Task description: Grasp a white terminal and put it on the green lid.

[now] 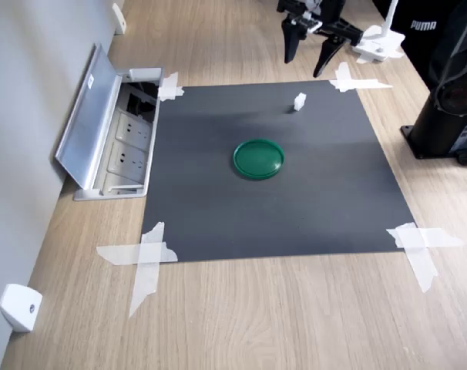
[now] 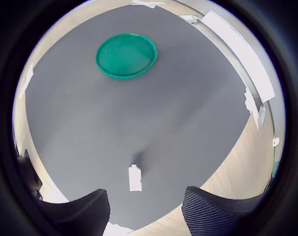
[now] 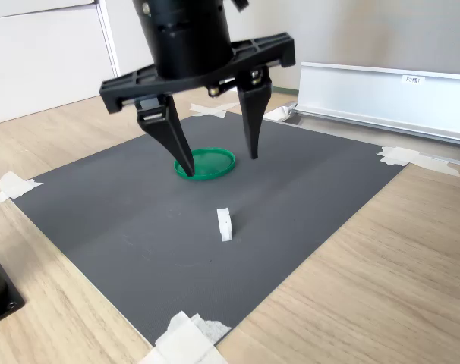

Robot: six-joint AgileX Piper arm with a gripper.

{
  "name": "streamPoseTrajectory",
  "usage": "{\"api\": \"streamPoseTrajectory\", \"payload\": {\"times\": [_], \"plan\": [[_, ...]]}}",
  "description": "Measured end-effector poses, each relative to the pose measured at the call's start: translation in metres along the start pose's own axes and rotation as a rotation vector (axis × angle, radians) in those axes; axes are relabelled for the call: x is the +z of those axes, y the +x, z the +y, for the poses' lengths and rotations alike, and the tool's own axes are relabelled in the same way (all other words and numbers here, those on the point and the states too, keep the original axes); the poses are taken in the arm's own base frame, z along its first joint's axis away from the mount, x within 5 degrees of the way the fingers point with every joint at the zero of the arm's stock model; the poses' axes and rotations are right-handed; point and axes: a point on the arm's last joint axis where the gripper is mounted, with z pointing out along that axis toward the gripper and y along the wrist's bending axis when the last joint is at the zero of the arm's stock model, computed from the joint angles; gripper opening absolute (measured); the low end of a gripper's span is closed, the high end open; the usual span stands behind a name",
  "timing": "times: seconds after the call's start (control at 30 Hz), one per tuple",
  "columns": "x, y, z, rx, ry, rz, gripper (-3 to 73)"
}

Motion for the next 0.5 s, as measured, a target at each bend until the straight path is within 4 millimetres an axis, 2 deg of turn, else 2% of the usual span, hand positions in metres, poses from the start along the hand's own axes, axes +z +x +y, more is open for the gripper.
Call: {"api": "streamPoseTrajectory", "payload": {"times": [0.23,0.5], "plan": [[0.024,0.005,0.016,-0.038,0.005,0.014,61.8],[0.047,0.006,0.008,-0.024,0.003,0.021,61.8]]}}
